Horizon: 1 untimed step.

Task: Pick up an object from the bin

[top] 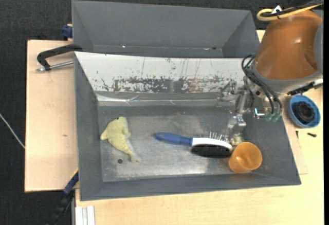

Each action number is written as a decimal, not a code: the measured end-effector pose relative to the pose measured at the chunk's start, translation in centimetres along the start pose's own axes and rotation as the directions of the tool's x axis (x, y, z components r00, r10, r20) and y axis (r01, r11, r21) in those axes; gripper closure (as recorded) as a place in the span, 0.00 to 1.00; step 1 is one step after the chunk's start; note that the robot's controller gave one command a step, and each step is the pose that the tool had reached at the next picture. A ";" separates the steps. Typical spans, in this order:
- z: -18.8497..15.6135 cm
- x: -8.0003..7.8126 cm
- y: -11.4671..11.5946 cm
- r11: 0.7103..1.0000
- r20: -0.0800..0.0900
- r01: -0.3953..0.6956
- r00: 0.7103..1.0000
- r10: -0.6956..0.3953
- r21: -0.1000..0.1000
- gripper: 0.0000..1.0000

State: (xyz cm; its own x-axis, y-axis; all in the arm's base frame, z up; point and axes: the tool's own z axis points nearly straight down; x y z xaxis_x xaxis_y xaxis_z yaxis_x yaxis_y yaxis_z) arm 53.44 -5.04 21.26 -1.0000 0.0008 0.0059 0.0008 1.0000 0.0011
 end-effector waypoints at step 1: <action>14.3 1.9 2.9 0.998 0.011 0.062 0.998 -0.062 0.000 0.00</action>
Offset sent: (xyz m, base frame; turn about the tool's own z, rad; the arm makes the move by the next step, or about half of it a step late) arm -0.0213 0.0279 -0.1426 -0.0624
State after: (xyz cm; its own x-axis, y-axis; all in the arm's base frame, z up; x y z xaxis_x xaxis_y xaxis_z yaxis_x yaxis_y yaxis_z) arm 51.46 -2.13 7.00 -0.9981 -0.0615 -0.0056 -0.0615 0.9981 0.0013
